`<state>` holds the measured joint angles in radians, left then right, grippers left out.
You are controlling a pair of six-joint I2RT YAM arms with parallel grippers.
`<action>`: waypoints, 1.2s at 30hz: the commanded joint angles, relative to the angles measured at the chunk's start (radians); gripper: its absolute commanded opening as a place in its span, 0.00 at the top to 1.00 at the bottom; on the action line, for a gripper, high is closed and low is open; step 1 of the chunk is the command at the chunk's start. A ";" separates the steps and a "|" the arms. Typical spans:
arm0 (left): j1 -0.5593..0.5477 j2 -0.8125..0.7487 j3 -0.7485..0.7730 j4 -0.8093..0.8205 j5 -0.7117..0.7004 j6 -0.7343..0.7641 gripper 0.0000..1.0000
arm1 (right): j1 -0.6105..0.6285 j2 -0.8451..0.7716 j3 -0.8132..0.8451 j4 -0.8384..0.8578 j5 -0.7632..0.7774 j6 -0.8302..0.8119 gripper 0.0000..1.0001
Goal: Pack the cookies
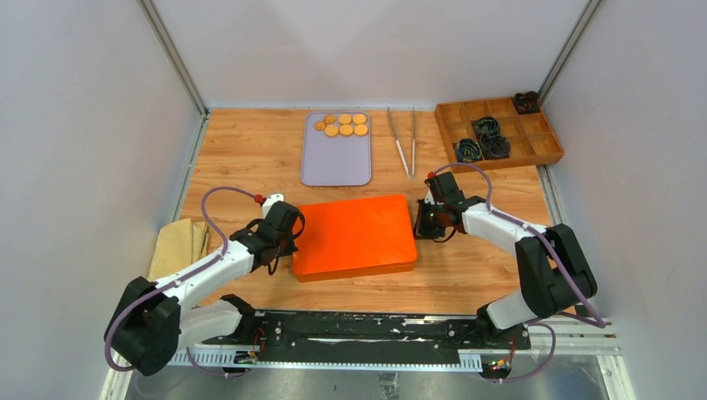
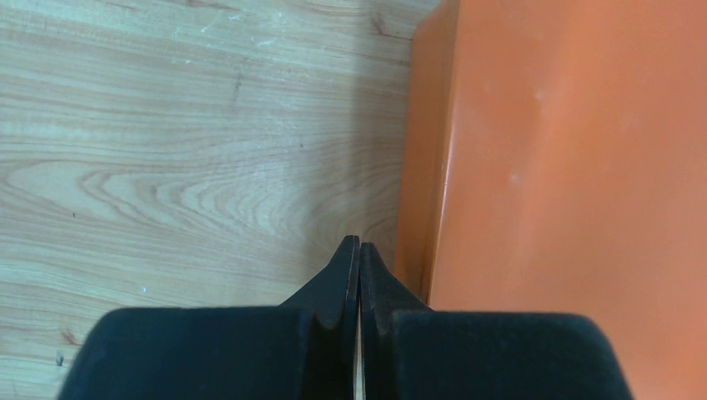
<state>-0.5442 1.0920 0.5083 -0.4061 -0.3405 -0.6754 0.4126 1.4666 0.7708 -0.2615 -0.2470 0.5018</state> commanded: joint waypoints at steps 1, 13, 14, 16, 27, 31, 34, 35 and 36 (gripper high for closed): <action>-0.002 0.018 0.004 0.077 0.058 0.009 1.00 | -0.003 0.008 -0.021 0.066 -0.120 0.029 1.00; -0.002 0.069 0.024 0.157 0.093 0.051 1.00 | -0.003 -0.006 -0.014 0.032 -0.098 0.045 1.00; -0.002 0.075 0.029 0.147 0.086 0.053 1.00 | -0.002 -0.011 -0.011 0.020 -0.084 0.047 1.00; -0.002 0.079 0.057 0.087 0.027 0.053 1.00 | -0.003 -0.020 -0.006 -0.019 -0.045 0.050 1.00; -0.002 0.014 0.105 0.011 -0.050 0.058 1.00 | -0.003 -0.030 0.009 -0.084 0.015 0.048 1.00; -0.002 0.051 0.159 -0.085 -0.117 0.037 1.00 | -0.004 -0.065 -0.018 -0.105 0.056 0.050 1.00; -0.002 0.028 0.173 -0.123 -0.158 0.040 1.00 | -0.003 -0.096 -0.034 -0.118 0.100 0.048 1.00; -0.002 0.017 0.173 -0.123 -0.163 0.043 1.00 | -0.003 -0.101 -0.034 -0.124 0.112 0.050 1.00; -0.002 0.007 0.171 -0.118 -0.163 0.047 1.00 | -0.003 -0.106 -0.031 -0.133 0.122 0.049 1.00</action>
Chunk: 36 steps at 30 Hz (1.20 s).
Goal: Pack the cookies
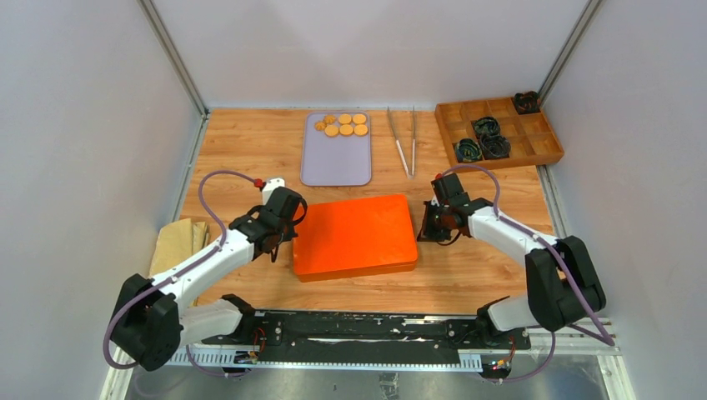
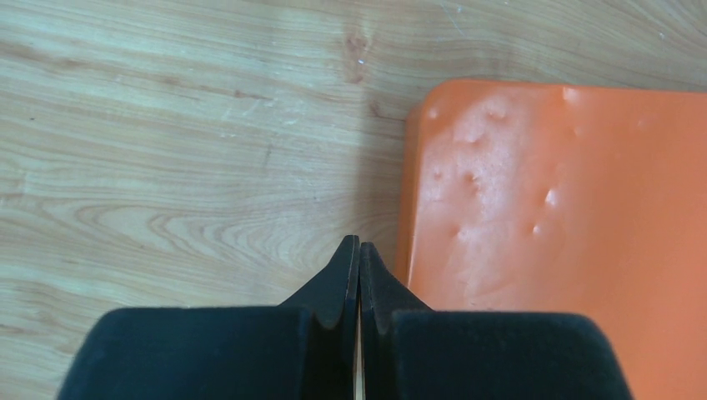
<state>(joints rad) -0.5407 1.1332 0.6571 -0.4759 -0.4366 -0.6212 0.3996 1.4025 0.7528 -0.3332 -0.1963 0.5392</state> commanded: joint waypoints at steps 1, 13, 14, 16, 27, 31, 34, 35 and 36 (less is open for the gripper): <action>-0.005 -0.040 0.024 -0.046 -0.066 -0.004 1.00 | 0.010 -0.045 -0.007 -0.072 0.088 0.013 1.00; 0.002 -0.132 0.157 -0.145 -0.061 0.035 1.00 | 0.010 -0.168 0.076 -0.225 0.316 -0.024 1.00; 0.002 -0.144 0.168 -0.128 -0.028 0.046 1.00 | 0.010 -0.186 0.088 -0.234 0.330 -0.030 1.00; 0.002 -0.155 0.197 -0.094 0.031 0.065 1.00 | 0.010 -0.219 0.116 -0.248 0.349 -0.052 1.00; 0.002 0.010 0.213 0.086 0.280 0.044 1.00 | 0.010 -0.295 0.283 -0.258 0.373 -0.163 1.00; 0.002 0.047 0.120 0.218 0.438 0.001 1.00 | 0.010 -0.297 0.283 -0.257 0.348 -0.164 1.00; 0.002 0.073 0.075 0.259 0.489 -0.024 1.00 | 0.010 -0.286 0.287 -0.255 0.321 -0.166 1.00; 0.002 0.086 0.068 0.259 0.497 -0.025 1.00 | 0.010 -0.283 0.288 -0.254 0.314 -0.166 1.00; 0.002 0.097 0.062 0.260 0.504 -0.025 1.00 | 0.010 -0.283 0.290 -0.253 0.307 -0.166 1.00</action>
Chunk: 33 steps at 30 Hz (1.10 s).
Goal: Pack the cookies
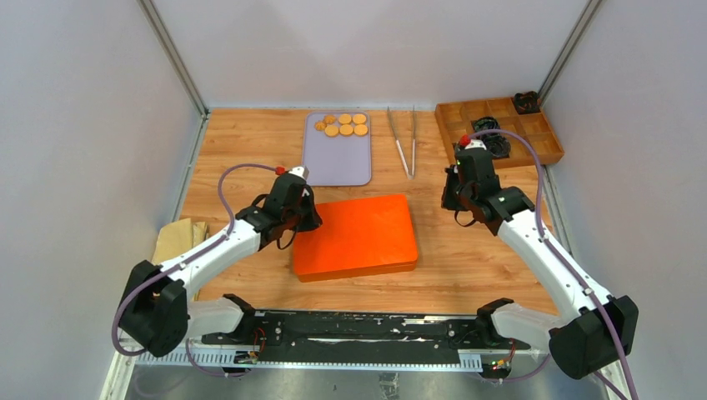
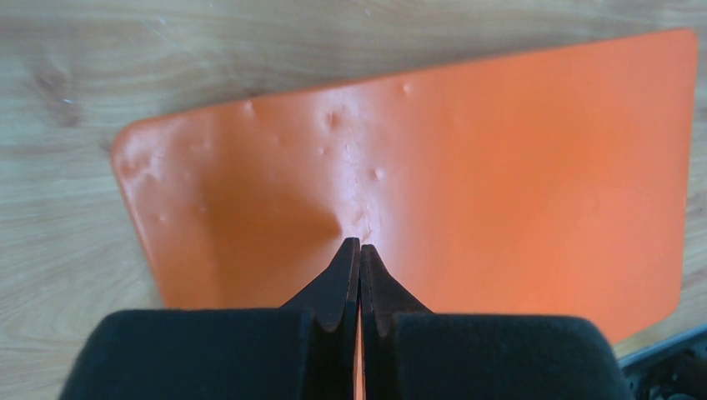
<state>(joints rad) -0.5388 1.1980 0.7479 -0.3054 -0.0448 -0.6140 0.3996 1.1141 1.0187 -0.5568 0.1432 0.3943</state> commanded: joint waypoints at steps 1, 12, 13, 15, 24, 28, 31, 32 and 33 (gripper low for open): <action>0.000 0.044 -0.036 0.093 0.116 -0.033 1.00 | 0.012 0.006 0.025 -0.027 -0.039 -0.021 1.00; 0.000 0.232 -0.088 0.236 0.187 -0.046 1.00 | 0.052 0.014 0.039 -0.003 -0.127 -0.061 1.00; 0.000 0.252 -0.087 0.246 0.196 -0.046 1.00 | 0.063 0.021 0.043 -0.002 -0.172 -0.075 1.00; 0.001 0.287 -0.088 0.268 0.212 -0.047 1.00 | 0.086 0.041 0.052 -0.007 -0.204 -0.081 1.00; 0.000 0.326 -0.082 0.289 0.225 -0.037 1.00 | 0.242 0.124 0.025 -0.009 -0.236 -0.036 1.00; 0.001 0.331 -0.076 0.287 0.231 -0.035 1.00 | 0.281 0.147 0.021 -0.010 -0.234 -0.023 1.00; 0.000 0.326 -0.072 0.280 0.233 -0.032 1.00 | 0.300 0.147 0.001 -0.019 -0.231 -0.017 1.00; 0.000 0.322 -0.071 0.279 0.232 -0.032 1.00 | 0.309 0.146 -0.015 -0.022 -0.227 -0.013 1.00; 0.000 0.319 -0.071 0.276 0.228 -0.030 1.00 | 0.314 0.144 -0.030 -0.023 -0.226 -0.007 1.00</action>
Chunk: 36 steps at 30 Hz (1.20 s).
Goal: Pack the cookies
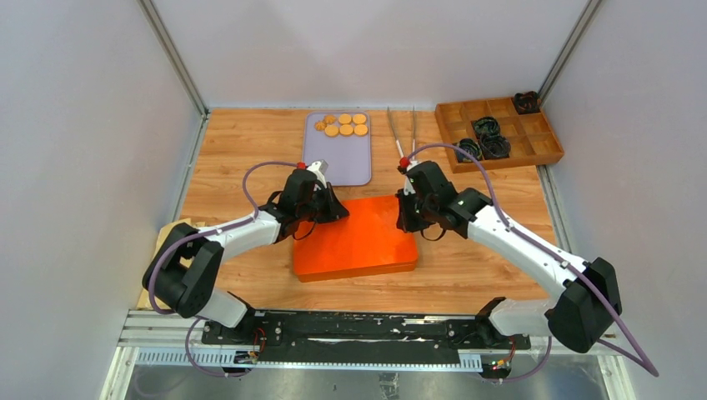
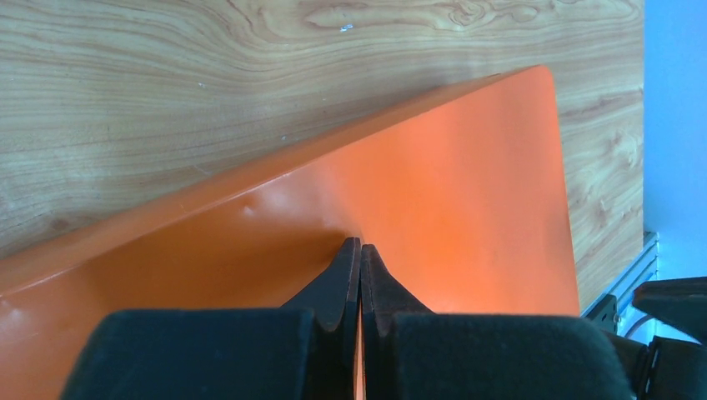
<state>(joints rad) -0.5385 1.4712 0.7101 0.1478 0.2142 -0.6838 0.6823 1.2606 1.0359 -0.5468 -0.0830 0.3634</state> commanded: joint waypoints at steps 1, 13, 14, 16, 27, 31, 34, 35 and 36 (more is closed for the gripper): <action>0.000 0.043 -0.033 -0.179 -0.031 0.041 1.00 | 0.036 -0.003 -0.064 -0.034 0.000 0.031 1.00; 0.000 0.028 -0.017 -0.196 -0.033 0.044 1.00 | 0.080 -0.051 -0.269 -0.051 0.010 0.117 1.00; 0.000 0.029 -0.015 -0.195 -0.032 0.044 1.00 | 0.081 -0.055 -0.261 -0.058 0.021 0.115 1.00; 0.000 0.030 -0.014 -0.195 -0.030 0.043 1.00 | 0.083 -0.058 -0.227 -0.078 0.049 0.106 1.00; 0.000 0.011 -0.015 -0.208 -0.039 0.047 1.00 | 0.088 -0.035 0.037 -0.134 0.156 0.028 1.00; 0.000 0.016 -0.012 -0.206 -0.034 0.047 1.00 | 0.087 -0.047 0.025 -0.151 0.176 0.031 1.00; 0.000 0.025 -0.009 -0.204 -0.027 0.047 1.00 | 0.087 -0.052 -0.057 -0.147 0.156 0.057 1.00; 0.000 0.027 -0.008 -0.202 -0.024 0.047 1.00 | 0.089 -0.050 -0.099 -0.144 0.143 0.071 1.00; 0.000 0.028 -0.008 -0.201 -0.024 0.047 1.00 | 0.093 -0.053 -0.144 -0.139 0.131 0.086 1.00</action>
<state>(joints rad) -0.5385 1.4609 0.7238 0.0990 0.2157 -0.6758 0.7528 1.2160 1.0225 -0.6338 0.0555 0.4133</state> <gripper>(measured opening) 0.018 0.008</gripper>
